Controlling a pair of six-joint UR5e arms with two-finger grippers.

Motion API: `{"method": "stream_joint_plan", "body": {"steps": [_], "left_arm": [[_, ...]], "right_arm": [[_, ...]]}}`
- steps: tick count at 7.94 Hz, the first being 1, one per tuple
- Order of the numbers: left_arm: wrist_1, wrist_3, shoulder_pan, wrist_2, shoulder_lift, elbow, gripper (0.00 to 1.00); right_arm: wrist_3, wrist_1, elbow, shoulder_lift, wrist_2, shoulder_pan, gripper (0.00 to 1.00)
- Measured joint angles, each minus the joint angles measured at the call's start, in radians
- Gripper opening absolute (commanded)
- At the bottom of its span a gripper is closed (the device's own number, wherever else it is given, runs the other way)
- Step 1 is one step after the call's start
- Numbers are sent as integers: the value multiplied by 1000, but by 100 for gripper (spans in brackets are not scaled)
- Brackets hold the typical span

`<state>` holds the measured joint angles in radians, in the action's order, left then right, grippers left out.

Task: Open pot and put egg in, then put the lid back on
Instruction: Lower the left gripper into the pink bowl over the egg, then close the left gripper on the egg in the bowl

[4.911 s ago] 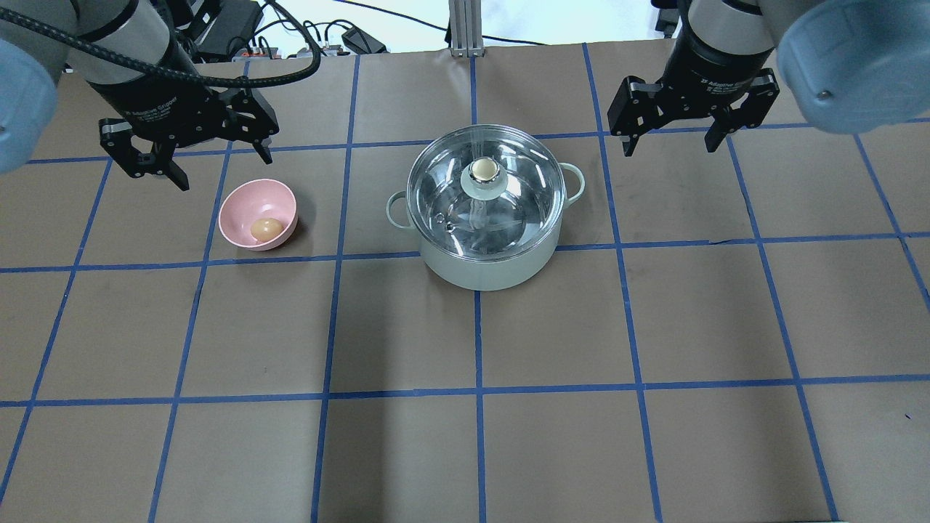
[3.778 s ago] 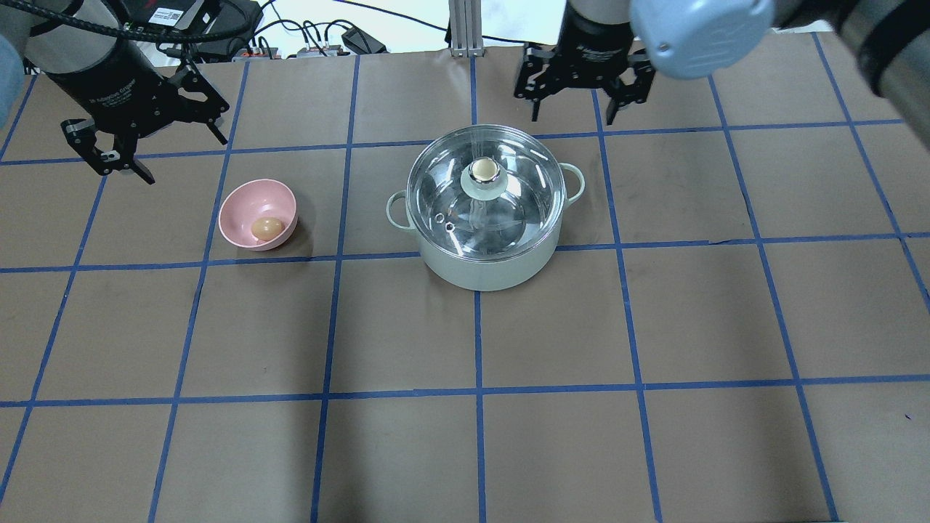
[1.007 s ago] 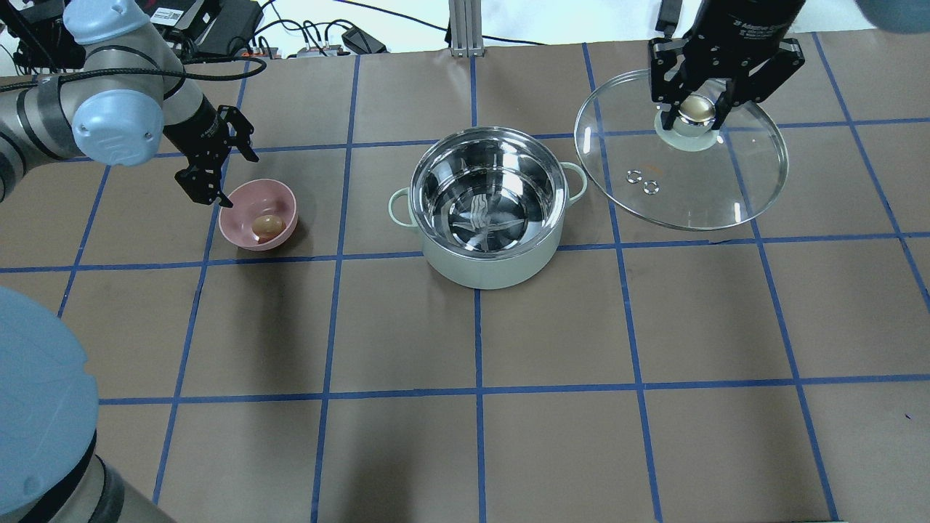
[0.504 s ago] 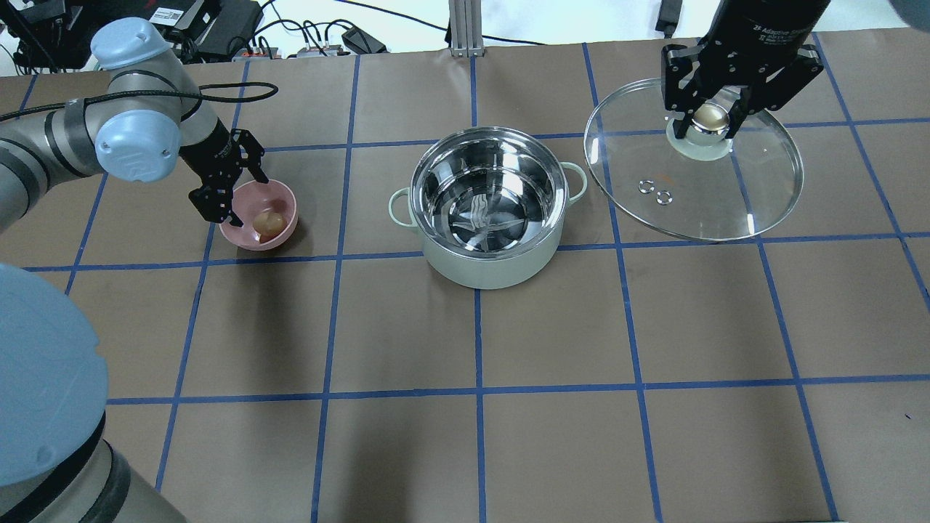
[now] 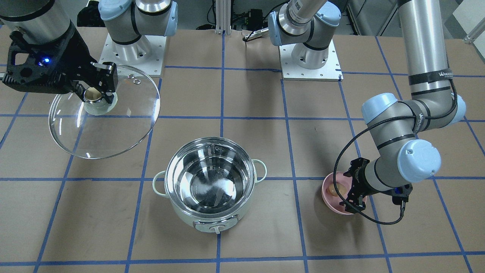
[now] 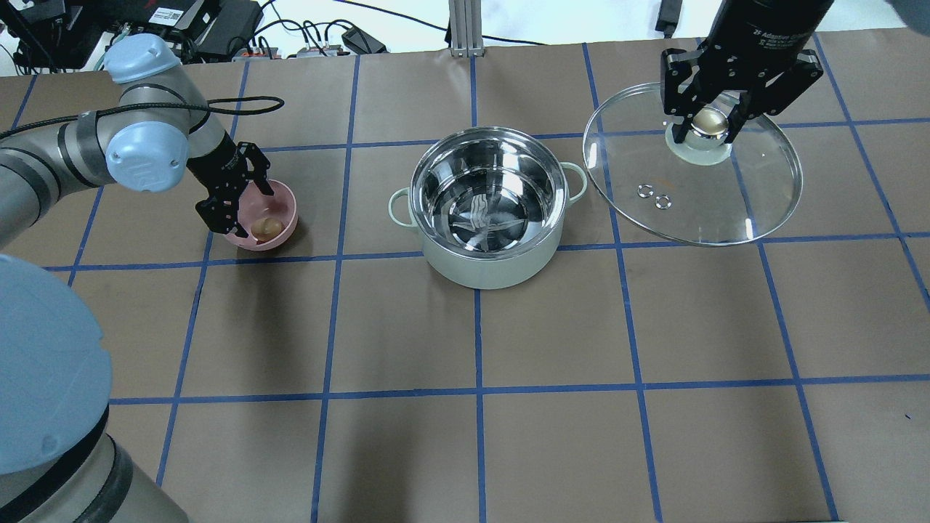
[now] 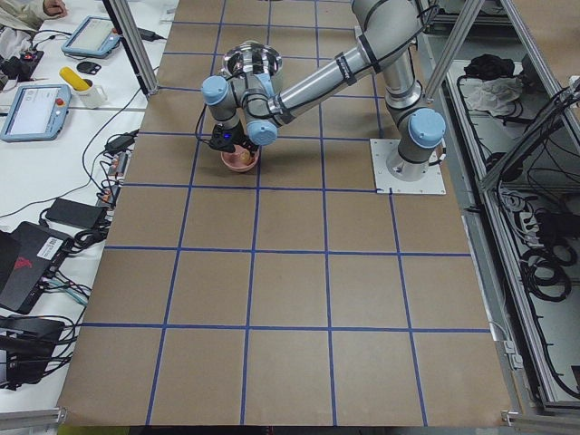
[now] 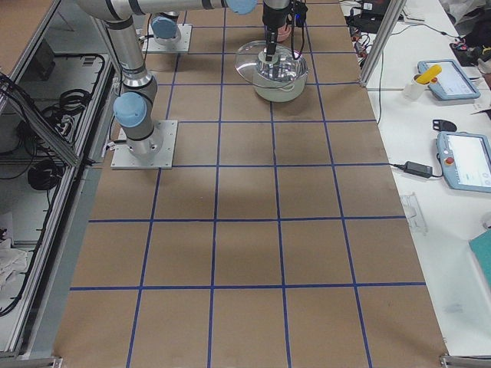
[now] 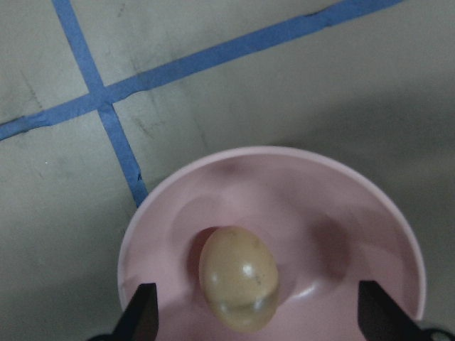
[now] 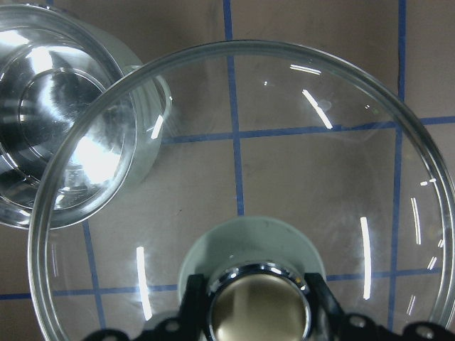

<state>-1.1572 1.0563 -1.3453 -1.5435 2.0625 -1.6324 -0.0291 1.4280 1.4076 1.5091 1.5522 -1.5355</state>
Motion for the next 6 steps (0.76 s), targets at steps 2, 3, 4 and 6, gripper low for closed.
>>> {"method": "stream_joint_plan", "body": {"steps": [2,3,4,6], "left_arm": [[9,-1,0,0,1,-12,100],[17,-2,0,0,4,-13,100],[30,-3,0,0,9,-13,100],[47,-4,0,-1,21,-14,100]], "right_arm": [[0,0,0,0,-2,0,0],[-3,0,1,0,-5,0,0],[-5,0,1,1,-6,0,0],[-6,0,1,1,-7,-1,0]]}}
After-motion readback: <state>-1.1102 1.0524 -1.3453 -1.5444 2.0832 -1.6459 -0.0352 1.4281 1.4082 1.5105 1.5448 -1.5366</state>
